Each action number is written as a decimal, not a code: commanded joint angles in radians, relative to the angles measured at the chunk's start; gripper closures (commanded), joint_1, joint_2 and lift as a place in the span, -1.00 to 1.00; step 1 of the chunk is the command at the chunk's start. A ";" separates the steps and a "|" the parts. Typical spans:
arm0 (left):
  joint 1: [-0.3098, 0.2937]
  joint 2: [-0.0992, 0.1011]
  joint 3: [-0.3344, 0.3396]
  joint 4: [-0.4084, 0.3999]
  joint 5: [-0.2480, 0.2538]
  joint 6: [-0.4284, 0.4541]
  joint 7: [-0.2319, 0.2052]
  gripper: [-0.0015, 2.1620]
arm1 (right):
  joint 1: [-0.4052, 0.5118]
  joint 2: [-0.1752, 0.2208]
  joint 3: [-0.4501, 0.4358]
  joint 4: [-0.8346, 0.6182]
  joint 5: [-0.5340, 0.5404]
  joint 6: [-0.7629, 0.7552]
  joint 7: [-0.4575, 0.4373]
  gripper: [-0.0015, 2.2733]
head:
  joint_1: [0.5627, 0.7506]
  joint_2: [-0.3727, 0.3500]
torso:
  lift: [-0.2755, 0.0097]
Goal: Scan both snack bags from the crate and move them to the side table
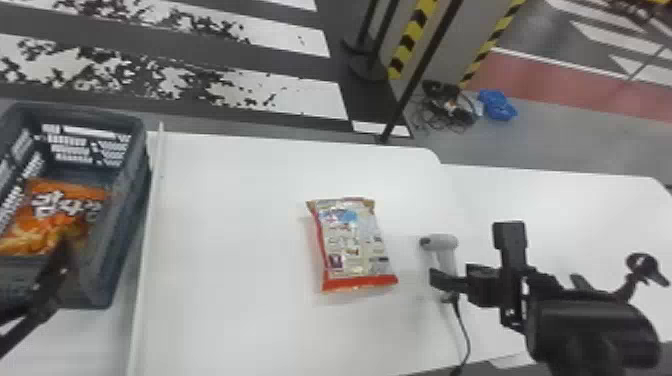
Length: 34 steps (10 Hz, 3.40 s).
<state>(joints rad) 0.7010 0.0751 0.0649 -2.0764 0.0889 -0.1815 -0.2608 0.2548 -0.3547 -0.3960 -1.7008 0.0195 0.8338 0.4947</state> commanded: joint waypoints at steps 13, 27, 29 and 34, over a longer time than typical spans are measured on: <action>0.000 0.000 -0.007 0.010 -0.002 0.000 -0.002 -0.88 | 0.064 0.028 -0.023 -0.210 -0.089 0.181 0.039 0.98 | 0.41 -0.94 | 0.40; -0.003 0.000 -0.008 0.021 -0.002 -0.006 -0.002 -0.88 | 0.026 0.046 0.074 -0.264 -0.119 0.273 0.104 0.98 | 0.41 -0.62 | 0.40; -0.003 -0.002 -0.008 0.021 -0.002 -0.006 -0.003 -0.88 | 0.026 0.048 0.054 -0.267 -0.121 0.264 0.102 0.98 | 0.41 -0.62 | 0.40; -0.005 -0.002 -0.011 0.030 -0.002 -0.009 -0.003 -0.88 | -0.003 0.033 -0.001 -0.129 -0.095 0.061 0.091 0.98 | 0.41 -0.78 | 0.40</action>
<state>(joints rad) 0.6972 0.0741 0.0541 -2.0478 0.0874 -0.1886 -0.2638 0.2580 -0.3198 -0.3929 -1.8522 -0.0802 0.9198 0.5855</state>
